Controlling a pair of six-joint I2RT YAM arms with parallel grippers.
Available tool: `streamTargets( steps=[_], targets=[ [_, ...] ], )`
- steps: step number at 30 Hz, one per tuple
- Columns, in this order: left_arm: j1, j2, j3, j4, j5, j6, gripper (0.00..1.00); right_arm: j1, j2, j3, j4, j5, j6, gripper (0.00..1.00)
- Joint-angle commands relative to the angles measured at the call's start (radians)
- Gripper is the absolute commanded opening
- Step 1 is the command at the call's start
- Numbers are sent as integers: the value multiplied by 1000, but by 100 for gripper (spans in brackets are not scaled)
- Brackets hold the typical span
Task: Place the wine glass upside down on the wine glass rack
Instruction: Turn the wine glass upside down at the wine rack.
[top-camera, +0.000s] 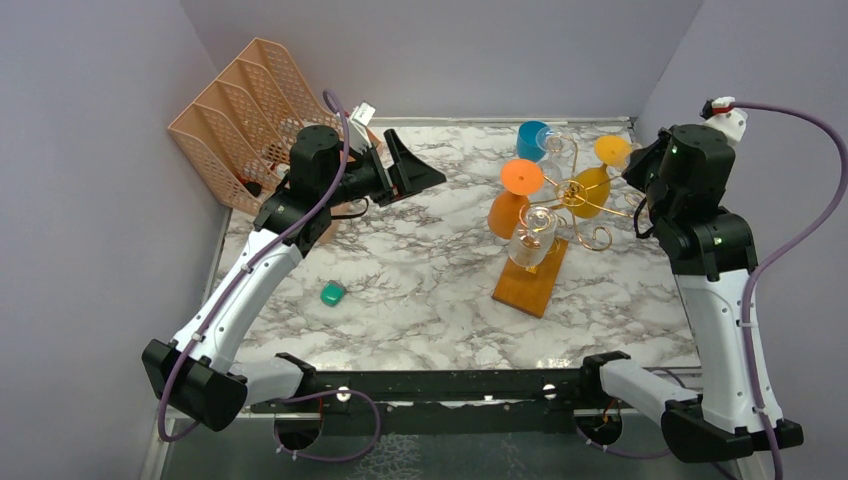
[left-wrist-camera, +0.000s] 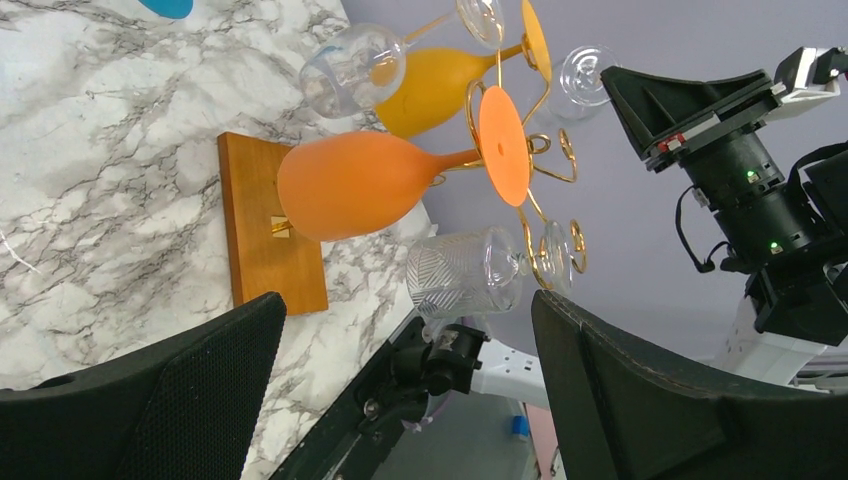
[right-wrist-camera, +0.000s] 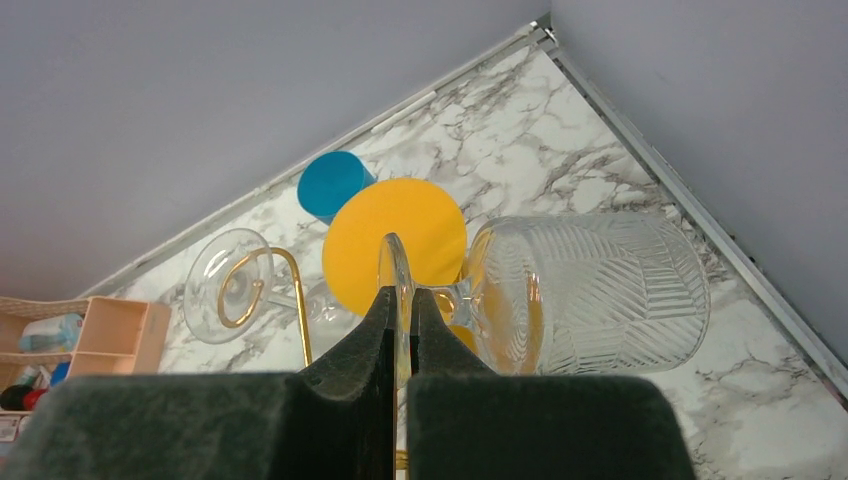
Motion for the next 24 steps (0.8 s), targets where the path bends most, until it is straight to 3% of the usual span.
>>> streamTargets(
  steps=[1, 24],
  targets=[
    [4, 3, -1, 38, 25, -4, 99, -5, -51, -27, 24, -24, 33, 1],
    [4, 9, -25, 71, -8, -31, 96, -5, -146, -121, 2, -90, 168, 1]
  ],
)
